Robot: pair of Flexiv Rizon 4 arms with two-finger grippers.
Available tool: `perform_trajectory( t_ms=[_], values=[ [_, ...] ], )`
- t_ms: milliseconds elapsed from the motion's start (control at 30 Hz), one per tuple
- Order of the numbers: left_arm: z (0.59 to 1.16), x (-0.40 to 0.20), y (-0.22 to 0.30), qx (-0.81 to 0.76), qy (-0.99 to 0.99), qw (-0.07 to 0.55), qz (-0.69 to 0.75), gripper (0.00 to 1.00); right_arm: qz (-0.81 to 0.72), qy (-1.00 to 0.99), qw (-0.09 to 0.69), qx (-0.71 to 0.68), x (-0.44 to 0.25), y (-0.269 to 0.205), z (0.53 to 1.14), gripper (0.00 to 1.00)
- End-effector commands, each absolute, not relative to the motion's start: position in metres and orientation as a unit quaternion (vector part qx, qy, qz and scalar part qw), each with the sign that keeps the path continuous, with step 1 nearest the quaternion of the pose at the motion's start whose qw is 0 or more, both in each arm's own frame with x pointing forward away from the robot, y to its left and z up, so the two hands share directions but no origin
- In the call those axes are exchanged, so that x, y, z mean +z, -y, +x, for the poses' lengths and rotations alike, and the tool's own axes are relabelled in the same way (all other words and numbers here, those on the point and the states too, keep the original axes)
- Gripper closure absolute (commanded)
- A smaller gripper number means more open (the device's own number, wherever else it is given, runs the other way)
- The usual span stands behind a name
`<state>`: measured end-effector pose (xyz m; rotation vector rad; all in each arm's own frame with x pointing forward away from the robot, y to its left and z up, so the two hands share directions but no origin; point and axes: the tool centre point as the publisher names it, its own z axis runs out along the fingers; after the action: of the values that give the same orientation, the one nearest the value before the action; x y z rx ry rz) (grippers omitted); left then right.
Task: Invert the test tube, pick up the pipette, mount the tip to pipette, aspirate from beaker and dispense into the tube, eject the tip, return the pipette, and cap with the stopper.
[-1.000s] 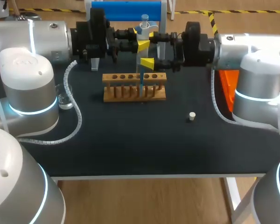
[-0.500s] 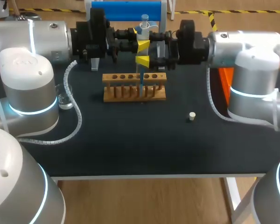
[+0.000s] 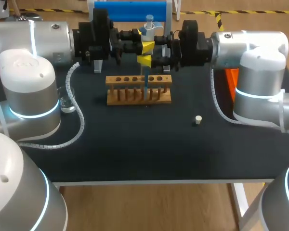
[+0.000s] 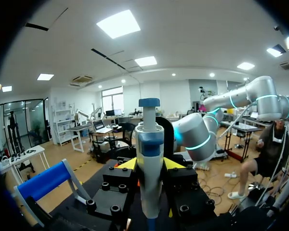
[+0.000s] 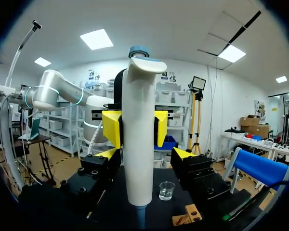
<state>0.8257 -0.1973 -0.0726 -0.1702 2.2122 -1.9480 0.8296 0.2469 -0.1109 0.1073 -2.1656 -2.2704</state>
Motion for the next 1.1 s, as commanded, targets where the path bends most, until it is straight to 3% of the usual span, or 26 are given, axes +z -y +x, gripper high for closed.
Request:
perform_trajectory(
  t_ms=[33,233,467,867,933,967,1100],
  values=[
    [0.8257,-0.0729,0.1967,-0.658,-0.745,0.094,-0.057,1.0,0.042,0.689,0.009,-0.723,-0.1114,-0.2454,0.8307,0.38],
    [0.8257,-0.0729,0.1967,-0.658,-0.745,0.094,-0.057,1.0,0.053,0.687,0.014,-0.724,-0.1092,-0.2438,0.827,0.5],
    [0.8257,-0.0729,0.1967,-0.658,-0.745,0.094,-0.057,1.0,0.06,0.688,0.018,-0.723,-0.1072,-0.2429,0.8251,0.58],
    [0.8257,-0.0729,0.1967,-0.658,-0.745,0.094,-0.057,1.0,0.067,0.684,0.031,-0.726,-0.1077,-0.2452,0.8225,0.62],
    [0.8257,-0.0729,0.1967,-0.658,-0.745,0.094,-0.057,1.0,0.067,0.683,0.032,-0.727,-0.1077,-0.2457,0.8224,0.77],
    [0.8257,-0.0729,0.1967,-0.658,-0.745,0.094,-0.057,1.0,0.067,0.683,0.032,-0.727,-0.1077,-0.2459,0.8224,0.97],
    [0.8257,-0.0729,0.1967,-0.658,-0.745,0.094,-0.057,1.0,0.068,0.681,0.03,-0.729,-0.1076,-0.2464,0.8223,1.0]
  ],
)
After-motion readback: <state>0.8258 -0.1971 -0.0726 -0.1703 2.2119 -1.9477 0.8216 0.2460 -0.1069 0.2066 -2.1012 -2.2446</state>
